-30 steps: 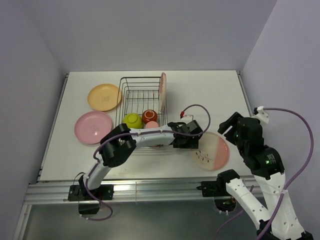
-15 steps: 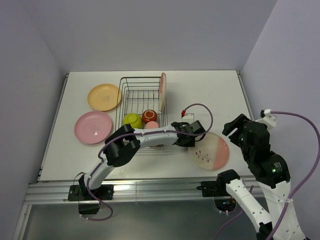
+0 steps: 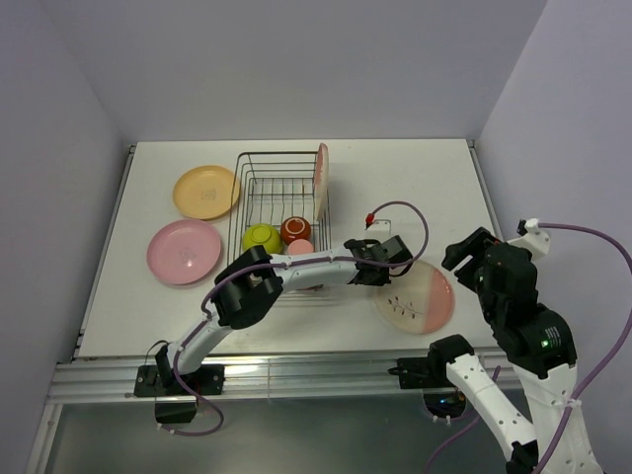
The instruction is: Load the mixed dishes into the dish rack
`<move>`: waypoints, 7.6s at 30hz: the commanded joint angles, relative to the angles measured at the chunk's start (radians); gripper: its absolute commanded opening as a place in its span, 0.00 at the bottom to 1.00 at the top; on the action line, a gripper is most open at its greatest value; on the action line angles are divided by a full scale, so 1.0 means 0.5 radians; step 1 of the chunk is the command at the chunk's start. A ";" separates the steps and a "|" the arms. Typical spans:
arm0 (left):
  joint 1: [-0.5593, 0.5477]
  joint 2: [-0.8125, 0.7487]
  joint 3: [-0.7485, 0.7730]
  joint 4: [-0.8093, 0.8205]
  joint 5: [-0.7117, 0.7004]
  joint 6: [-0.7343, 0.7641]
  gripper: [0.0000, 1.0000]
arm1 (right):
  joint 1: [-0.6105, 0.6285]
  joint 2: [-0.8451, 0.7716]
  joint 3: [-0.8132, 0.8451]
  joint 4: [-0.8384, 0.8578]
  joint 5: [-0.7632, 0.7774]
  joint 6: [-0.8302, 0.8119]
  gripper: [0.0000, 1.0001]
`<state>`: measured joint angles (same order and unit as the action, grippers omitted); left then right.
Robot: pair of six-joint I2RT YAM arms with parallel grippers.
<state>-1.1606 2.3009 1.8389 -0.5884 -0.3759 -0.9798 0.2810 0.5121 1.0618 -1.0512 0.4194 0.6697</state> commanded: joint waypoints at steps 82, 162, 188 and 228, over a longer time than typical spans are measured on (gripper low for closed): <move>0.536 0.040 0.654 -0.584 0.733 0.720 0.00 | 1.693 1.484 -0.299 0.207 0.636 0.909 1.00; 0.474 -0.123 0.709 -0.685 0.853 0.745 0.00 | 1.580 2.501 -0.016 -0.113 1.054 1.106 0.13; 0.585 -0.217 0.676 -0.532 0.893 0.622 0.99 | 1.601 2.139 -0.117 -0.018 0.974 0.906 0.00; 0.643 -0.512 0.176 -0.277 1.666 0.242 0.99 | 1.632 1.657 -0.304 0.139 0.855 0.652 0.00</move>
<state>-0.8227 2.0972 1.9450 -0.7227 0.4522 -0.8932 1.0927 1.3567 0.9070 -1.0218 0.8249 0.9749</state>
